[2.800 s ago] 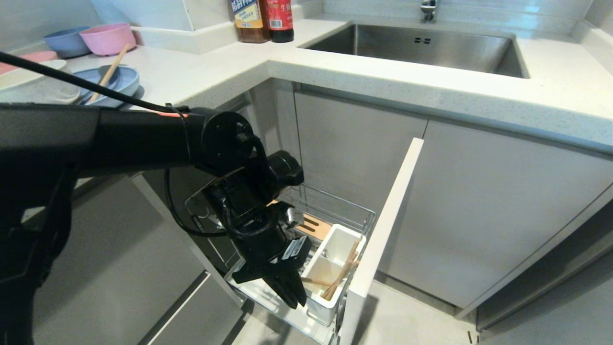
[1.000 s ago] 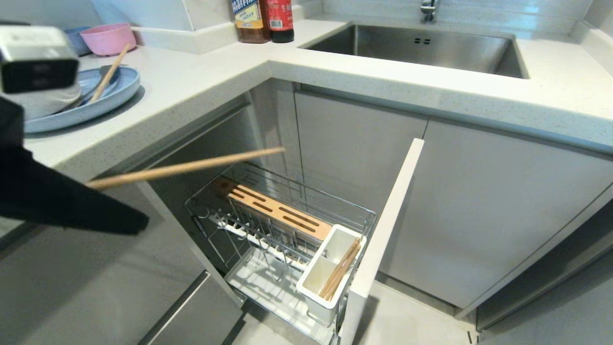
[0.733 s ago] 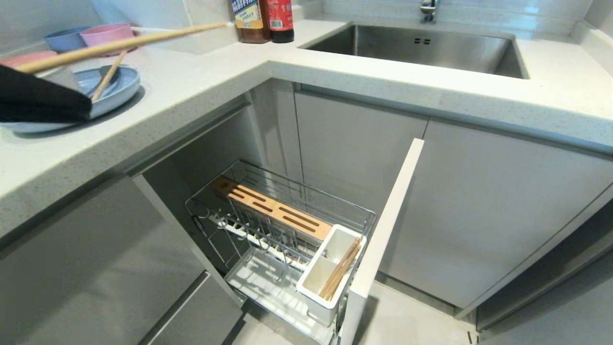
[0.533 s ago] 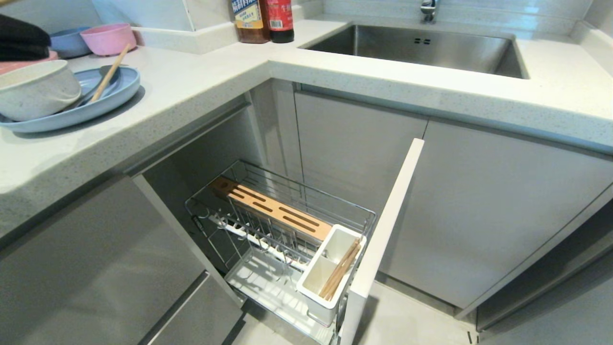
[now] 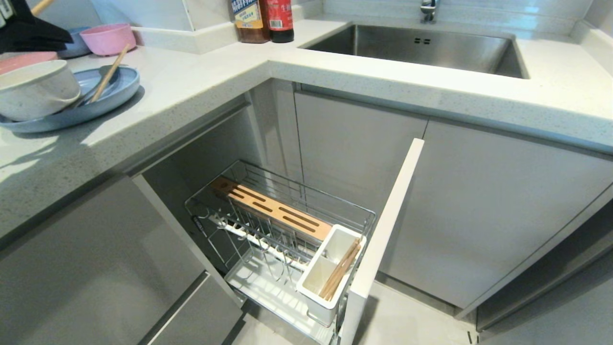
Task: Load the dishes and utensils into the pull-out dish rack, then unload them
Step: Take the chopsticks out of the cupboard
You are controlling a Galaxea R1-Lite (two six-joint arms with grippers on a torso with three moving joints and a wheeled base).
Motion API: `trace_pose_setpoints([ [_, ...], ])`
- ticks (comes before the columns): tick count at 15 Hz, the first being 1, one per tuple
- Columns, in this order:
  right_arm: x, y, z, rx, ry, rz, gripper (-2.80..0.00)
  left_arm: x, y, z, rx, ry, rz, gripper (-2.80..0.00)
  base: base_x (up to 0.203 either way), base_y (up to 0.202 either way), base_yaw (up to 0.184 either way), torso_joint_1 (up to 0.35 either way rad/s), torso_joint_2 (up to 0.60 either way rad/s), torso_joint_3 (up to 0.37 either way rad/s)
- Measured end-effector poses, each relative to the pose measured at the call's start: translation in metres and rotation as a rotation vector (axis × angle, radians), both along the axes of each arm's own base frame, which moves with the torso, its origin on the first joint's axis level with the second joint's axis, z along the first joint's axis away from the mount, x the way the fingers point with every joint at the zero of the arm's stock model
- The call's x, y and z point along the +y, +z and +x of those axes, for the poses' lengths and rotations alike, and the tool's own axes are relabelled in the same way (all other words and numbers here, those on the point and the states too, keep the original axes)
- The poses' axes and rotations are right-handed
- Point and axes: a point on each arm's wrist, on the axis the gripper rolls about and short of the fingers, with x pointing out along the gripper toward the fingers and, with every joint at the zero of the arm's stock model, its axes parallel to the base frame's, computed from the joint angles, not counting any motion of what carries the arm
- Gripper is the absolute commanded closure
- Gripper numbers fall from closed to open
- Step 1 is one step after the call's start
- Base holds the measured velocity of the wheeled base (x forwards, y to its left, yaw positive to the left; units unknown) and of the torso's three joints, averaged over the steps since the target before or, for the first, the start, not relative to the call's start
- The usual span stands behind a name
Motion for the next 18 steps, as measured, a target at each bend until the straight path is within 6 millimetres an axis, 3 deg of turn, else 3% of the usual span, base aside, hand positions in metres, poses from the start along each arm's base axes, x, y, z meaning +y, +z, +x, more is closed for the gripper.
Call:
trace_pose_setpoints([
  [3,0.000,0.000,0.000,0.000,0.000,0.000,0.00,0.008,-0.015,0.031,0.068,0.050,0.010,0.00,0.000,0.000,0.000,0.000,0.00,0.000],
  [6,0.000,0.000,0.000,0.000,0.000,0.000,0.00,0.010,-0.024,0.049,0.108,0.057,0.022,0.00,0.000,0.000,0.000,0.000,0.00,0.000],
  [18,0.000,0.000,0.000,0.000,0.000,0.000,0.00,0.009,-0.041,0.064,0.209,0.044,0.046,0.00,0.000,0.000,0.000,0.000,0.00,0.000],
])
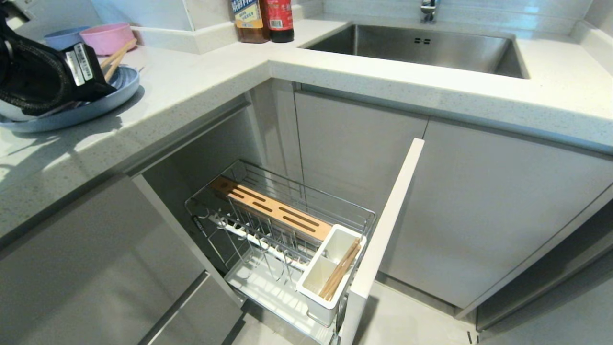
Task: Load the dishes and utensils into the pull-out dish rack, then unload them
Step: Take the chopsticks out of the cupboard
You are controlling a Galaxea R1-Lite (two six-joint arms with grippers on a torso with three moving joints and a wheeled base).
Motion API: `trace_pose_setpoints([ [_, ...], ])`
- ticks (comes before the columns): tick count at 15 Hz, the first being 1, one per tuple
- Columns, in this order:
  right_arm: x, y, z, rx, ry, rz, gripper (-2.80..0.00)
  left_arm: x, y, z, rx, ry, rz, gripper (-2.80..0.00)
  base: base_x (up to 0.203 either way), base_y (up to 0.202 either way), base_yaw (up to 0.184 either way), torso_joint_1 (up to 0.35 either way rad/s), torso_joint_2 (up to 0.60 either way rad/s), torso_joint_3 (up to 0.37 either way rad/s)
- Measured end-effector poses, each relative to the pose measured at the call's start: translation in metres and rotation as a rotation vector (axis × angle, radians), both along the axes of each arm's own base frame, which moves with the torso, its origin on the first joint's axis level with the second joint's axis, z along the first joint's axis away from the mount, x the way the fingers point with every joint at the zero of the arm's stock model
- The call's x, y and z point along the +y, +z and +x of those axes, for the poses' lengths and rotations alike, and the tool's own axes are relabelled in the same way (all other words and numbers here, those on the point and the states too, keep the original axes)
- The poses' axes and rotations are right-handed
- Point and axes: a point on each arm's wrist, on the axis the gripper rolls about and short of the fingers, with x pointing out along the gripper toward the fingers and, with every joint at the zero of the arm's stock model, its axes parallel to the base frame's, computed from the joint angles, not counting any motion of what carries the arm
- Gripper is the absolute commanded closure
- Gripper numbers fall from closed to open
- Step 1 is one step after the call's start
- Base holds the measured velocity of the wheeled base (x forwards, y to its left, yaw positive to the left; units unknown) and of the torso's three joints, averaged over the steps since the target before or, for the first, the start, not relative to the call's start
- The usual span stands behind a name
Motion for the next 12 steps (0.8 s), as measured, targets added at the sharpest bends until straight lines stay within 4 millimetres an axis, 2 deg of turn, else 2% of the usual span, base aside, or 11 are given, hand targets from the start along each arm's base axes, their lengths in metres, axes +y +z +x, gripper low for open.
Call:
trace_pose_setpoints([
  [12,0.0000,0.0000,0.0000,0.000,0.000,0.000,0.00,0.0031,-0.0017,0.0017,0.010,-0.025,-0.021,0.00,0.000,0.000,0.000,0.000,0.00,0.000],
])
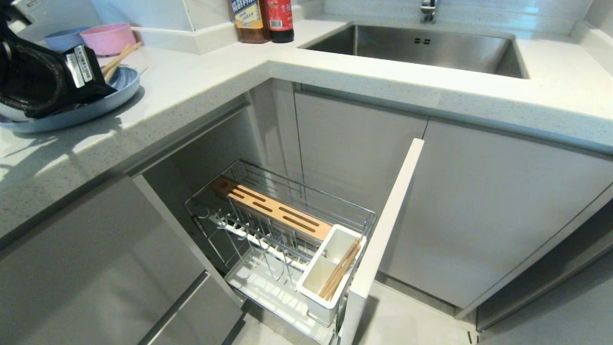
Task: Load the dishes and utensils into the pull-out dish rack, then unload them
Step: Take the chopsticks out of the cupboard
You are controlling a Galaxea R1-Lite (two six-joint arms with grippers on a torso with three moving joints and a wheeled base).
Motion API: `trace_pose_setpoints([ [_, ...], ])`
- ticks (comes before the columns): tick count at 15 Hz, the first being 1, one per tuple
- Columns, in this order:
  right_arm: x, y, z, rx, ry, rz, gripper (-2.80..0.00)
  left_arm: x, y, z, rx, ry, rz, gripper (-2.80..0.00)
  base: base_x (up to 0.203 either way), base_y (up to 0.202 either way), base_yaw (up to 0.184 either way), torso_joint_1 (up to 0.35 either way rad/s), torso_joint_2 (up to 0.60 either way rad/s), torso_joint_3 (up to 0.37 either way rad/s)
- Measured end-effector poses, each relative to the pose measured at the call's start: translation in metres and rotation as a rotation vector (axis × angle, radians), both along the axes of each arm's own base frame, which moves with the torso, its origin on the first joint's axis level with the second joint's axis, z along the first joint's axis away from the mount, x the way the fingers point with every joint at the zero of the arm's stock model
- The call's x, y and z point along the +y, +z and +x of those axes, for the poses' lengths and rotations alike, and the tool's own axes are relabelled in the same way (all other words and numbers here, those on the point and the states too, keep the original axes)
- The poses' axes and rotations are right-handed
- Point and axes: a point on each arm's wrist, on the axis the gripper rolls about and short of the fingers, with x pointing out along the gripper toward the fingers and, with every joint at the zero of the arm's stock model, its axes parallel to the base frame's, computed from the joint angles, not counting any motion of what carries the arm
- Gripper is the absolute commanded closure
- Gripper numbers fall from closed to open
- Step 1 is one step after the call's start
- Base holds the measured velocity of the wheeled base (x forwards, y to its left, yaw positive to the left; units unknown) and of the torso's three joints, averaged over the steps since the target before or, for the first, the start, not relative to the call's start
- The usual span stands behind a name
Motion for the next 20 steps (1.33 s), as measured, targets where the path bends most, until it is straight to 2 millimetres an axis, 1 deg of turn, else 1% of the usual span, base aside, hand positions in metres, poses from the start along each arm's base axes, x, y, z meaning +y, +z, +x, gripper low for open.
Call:
trace_pose_setpoints([
  [4,0.000,0.000,0.000,0.000,0.000,0.000,0.00,0.001,0.001,0.000,-0.007,0.006,-0.003,0.00,0.000,0.000,0.000,0.000,0.00,0.000],
  [5,0.000,0.000,0.000,0.000,0.000,0.000,0.00,0.001,0.001,0.000,-0.008,0.009,-0.003,-2.80,0.000,0.000,0.000,0.000,0.00,0.000],
  [13,0.000,0.000,0.000,0.000,0.000,0.000,0.00,0.003,0.006,-0.004,-0.039,0.025,-0.025,-2.80,0.000,0.000,0.000,0.000,0.00,0.000],
  [15,0.000,0.000,0.000,0.000,0.000,0.000,0.00,0.003,0.009,-0.009,-0.049,0.017,-0.046,-2.80,0.000,0.000,0.000,0.000,0.00,0.000],
  [20,0.000,0.000,0.000,0.000,0.000,0.000,0.00,-0.003,0.017,-0.025,-0.073,-0.075,-0.135,-2.80,0.000,0.000,0.000,0.000,0.00,0.000],
])
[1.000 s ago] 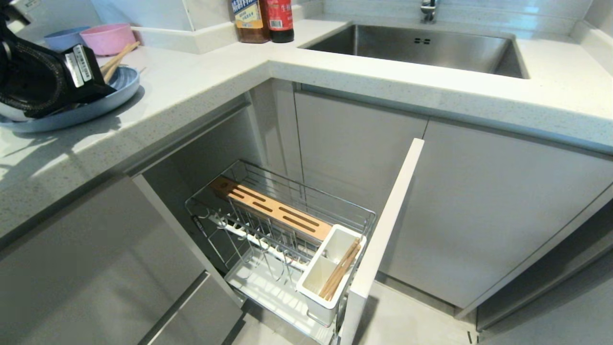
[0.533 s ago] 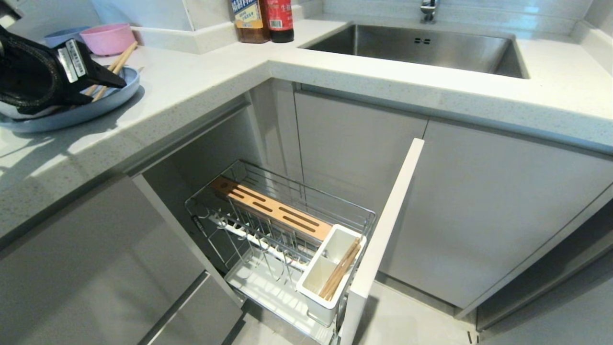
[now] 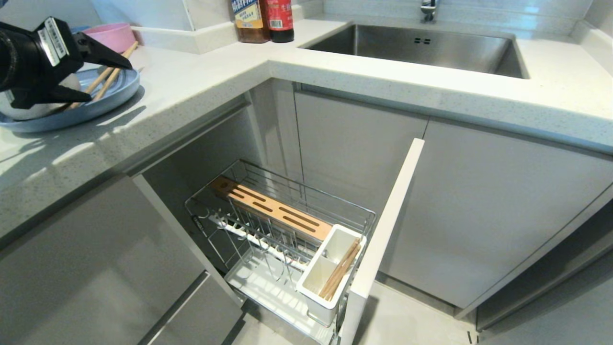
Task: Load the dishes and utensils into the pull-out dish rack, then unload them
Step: Take the chopsticks out of the cupboard, then close the cupboard
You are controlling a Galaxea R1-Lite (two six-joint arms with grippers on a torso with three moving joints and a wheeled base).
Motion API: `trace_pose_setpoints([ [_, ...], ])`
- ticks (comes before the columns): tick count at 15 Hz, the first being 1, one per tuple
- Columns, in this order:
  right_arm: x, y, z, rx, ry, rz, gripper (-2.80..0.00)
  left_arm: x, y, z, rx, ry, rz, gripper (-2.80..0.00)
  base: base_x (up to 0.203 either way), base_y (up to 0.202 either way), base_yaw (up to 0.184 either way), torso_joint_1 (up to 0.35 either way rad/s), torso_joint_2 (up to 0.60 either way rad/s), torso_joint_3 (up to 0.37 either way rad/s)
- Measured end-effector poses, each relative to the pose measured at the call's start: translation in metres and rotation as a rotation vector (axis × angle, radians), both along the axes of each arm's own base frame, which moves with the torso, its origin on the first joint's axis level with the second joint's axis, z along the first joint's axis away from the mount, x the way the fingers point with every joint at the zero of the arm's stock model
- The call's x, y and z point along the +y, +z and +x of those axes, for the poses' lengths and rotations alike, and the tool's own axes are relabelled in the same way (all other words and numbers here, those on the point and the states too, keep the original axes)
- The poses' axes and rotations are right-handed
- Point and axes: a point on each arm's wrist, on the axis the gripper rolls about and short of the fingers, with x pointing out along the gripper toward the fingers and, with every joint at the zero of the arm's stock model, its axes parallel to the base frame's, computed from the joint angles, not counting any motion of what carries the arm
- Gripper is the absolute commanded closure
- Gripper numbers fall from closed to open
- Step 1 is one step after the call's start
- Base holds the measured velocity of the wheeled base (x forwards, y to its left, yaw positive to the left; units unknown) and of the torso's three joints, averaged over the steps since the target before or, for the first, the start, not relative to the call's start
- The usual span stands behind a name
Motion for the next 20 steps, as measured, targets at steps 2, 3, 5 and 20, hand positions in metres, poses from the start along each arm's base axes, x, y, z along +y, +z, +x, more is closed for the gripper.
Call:
trace_pose_setpoints([
  [2,0.000,0.000,0.000,0.000,0.000,0.000,0.00,-0.003,0.002,-0.006,-0.004,-0.012,-0.008,-2.80,0.000,0.000,0.000,0.000,0.00,0.000],
  [3,0.000,0.000,0.000,0.000,0.000,0.000,0.00,-0.004,0.003,-0.011,-0.007,-0.017,-0.008,-2.80,0.000,0.000,0.000,0.000,0.00,0.000],
  [5,0.000,0.000,0.000,0.000,0.000,0.000,0.00,-0.005,0.005,-0.021,-0.018,-0.021,-0.006,-2.80,0.000,0.000,0.000,0.000,0.00,0.000],
  [20,0.000,0.000,0.000,0.000,0.000,0.000,0.00,-0.079,0.009,-0.132,-0.176,-0.731,-0.032,0.00,0.000,0.000,0.000,0.000,0.00,0.000],
])
